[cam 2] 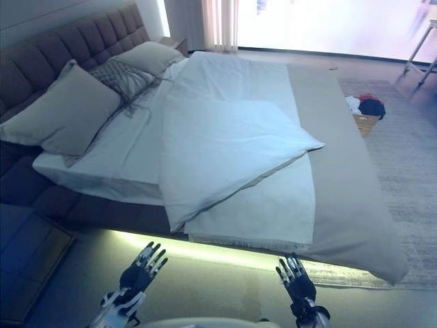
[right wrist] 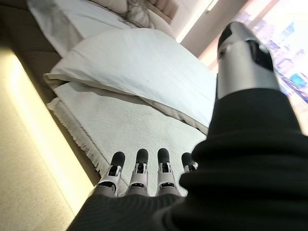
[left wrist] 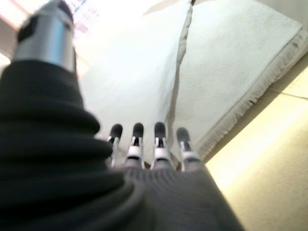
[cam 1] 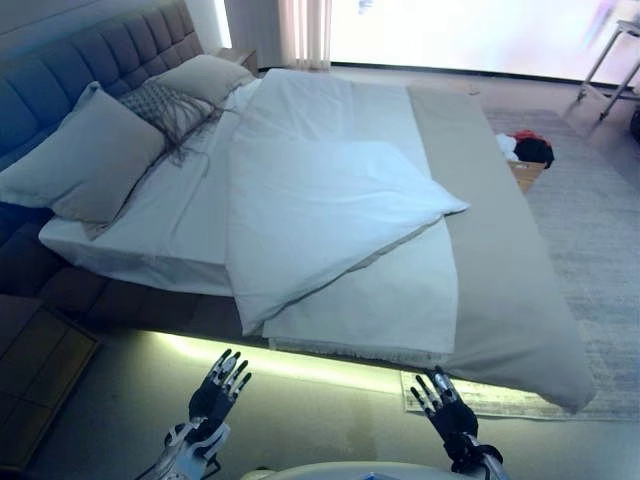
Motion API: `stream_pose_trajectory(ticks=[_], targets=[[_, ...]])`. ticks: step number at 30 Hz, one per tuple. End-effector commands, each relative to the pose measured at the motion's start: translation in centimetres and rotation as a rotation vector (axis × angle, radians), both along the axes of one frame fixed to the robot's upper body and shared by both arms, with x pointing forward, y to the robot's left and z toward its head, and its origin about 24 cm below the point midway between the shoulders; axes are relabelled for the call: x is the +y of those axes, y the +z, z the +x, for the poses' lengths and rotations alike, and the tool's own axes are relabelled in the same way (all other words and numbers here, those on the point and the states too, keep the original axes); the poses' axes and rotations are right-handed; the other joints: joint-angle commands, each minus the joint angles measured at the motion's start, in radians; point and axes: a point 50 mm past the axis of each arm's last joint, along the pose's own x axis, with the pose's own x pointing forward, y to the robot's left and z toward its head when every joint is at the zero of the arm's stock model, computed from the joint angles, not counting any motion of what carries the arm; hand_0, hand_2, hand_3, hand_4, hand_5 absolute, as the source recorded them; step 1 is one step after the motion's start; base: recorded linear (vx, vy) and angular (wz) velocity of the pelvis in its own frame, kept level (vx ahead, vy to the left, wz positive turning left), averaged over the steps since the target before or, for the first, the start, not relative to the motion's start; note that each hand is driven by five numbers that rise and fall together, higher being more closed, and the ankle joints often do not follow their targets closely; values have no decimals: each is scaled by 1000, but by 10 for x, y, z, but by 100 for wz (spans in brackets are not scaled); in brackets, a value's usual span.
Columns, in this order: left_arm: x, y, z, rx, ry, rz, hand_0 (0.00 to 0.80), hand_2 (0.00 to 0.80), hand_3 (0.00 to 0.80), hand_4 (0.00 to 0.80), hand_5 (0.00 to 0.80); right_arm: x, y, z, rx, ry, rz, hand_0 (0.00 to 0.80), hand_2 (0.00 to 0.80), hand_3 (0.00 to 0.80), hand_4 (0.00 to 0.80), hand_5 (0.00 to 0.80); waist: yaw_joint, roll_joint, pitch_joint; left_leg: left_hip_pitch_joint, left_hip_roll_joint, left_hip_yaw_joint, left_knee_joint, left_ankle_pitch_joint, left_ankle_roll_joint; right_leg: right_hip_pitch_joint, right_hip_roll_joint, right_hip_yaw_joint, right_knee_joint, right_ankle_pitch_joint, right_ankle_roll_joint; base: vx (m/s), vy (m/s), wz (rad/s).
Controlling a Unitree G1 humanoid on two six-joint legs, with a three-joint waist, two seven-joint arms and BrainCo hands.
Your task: Make the bed neatly
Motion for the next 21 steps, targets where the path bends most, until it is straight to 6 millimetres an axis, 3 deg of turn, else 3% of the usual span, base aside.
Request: stream_pose_trajectory(ticks=[1, 4, 8, 11, 13, 16, 18, 21], targets=[[15, 27, 18, -157, -36, 43, 0, 0, 0, 0, 0, -12, 24, 30, -164, -36, -27, 0, 0, 0, 0, 0, 36, -12, 49, -85, -32, -28, 75, 9, 32, -45, -3, 3, 27, 50, 10, -20, 206, 23], [15, 32, 32, -163, -56, 58, 0, 0, 0, 0, 0, -10, 28, 31, -191, -89, -2, 0, 0, 0, 0, 0, 19, -10, 30, -50, -44, 0, 9, 12, 49, -55, -49, -22, 68, 37, 34, 81, 201, 7], [15, 34, 40, -163, -84, 87, 0, 0, 0, 0, 0, -3, 26, 24, -187, -100, -2, 0, 0, 0, 0, 0, -9, -12, 29, -42, -79, 11, 35, -3, 87, -103, -107, -10, 246, 19, 52, 93, 219, 26], [14, 34, 47, -171, -109, 91, 0, 0, 0, 0, 0, -5, 24, 23, -197, -139, -1, 0, 0, 0, 0, 0, -16, -11, 39, -50, -126, -5, 78, -31, 132, -140, -138, 9, 377, 45, 38, 58, 244, 29], [10, 32, 52, -177, -143, 86, 0, 0, 0, 0, 0, -8, 25, 22, -209, -180, 0, 0, 0, 0, 0, 0, -24, 16, 51, -39, -162, -28, 87, -46, 177, -211, -151, 42, 590, 110, 23, 55, 336, 42], [10, 33, 56, -172, -160, 64, 0, 0, 0, 0, 0, -9, 25, 19, -207, -204, 10, 0, 0, 0, 0, 0, -29, 42, 70, -19, -190, -47, 102, -60, 197, -298, -141, 55, 744, 159, 10, 91, 226, 46], [9, 38, 58, -183, -161, 58, 0, 0, 0, 0, 0, -9, 25, 17, -207, -190, 8, 0, 0, 0, 0, 0, -29, 27, 77, 1, -213, -58, 109, -81, 197, -306, -141, 43, 677, 167, 14, 186, -22, 28], [5, 40, 62, -187, -162, 61, 0, 0, 0, 0, 0, -12, 23, 22, -214, -204, 11, 0, 0, 0, 0, 0, -50, -24, 72, 36, -249, -91, 113, -135, 179, -318, -158, 38, 345, 225, 36, 316, -214, -3]])
